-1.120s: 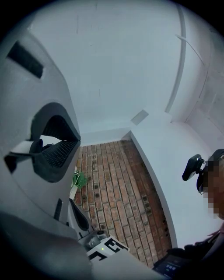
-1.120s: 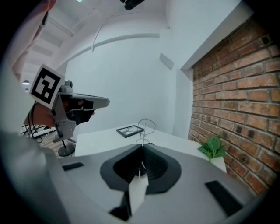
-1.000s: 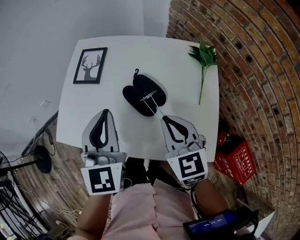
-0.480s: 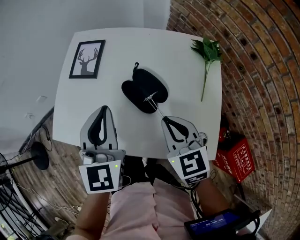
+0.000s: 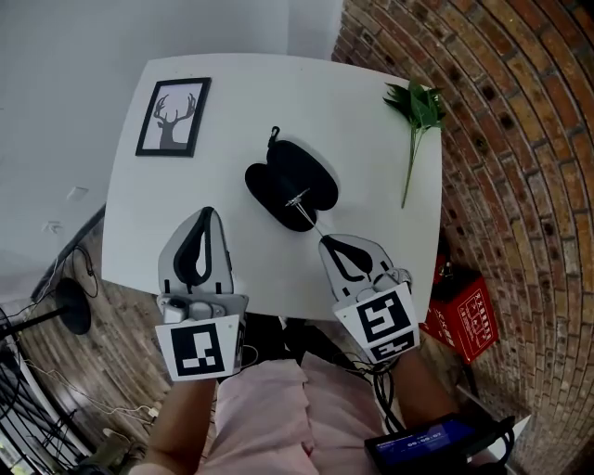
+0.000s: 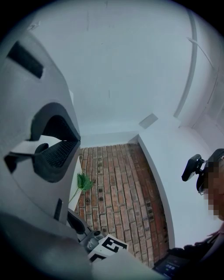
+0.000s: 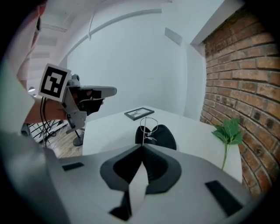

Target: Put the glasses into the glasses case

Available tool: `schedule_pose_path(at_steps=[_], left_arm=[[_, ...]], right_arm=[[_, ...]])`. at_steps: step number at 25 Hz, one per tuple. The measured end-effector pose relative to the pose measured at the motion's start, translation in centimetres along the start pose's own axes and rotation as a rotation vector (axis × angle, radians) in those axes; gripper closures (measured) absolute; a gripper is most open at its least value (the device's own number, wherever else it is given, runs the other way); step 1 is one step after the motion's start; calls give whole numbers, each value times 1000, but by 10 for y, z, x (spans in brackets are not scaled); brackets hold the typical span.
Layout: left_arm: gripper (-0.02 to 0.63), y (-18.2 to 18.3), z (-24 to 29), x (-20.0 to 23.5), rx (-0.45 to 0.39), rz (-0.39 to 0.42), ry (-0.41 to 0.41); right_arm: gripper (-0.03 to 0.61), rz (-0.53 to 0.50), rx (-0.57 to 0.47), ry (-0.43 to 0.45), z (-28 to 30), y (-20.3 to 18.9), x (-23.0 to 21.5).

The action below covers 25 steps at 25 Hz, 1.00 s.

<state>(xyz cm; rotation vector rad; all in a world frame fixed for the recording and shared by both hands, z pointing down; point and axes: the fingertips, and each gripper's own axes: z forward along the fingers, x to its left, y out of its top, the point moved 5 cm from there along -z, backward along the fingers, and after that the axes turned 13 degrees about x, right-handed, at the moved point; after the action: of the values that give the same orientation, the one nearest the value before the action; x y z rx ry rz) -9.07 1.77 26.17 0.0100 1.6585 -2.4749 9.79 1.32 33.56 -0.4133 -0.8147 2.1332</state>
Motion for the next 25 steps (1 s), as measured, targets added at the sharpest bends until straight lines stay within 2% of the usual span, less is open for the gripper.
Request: schedule_pose_path(at_steps=[8,25], left_arm=[[612,-1,15,18,13,-25,1],[612,2,49,63,18,-34,13]], right_arm=[[565,1,60,35,19,15,-7],[561,-40,128,40,66,47,-20]])
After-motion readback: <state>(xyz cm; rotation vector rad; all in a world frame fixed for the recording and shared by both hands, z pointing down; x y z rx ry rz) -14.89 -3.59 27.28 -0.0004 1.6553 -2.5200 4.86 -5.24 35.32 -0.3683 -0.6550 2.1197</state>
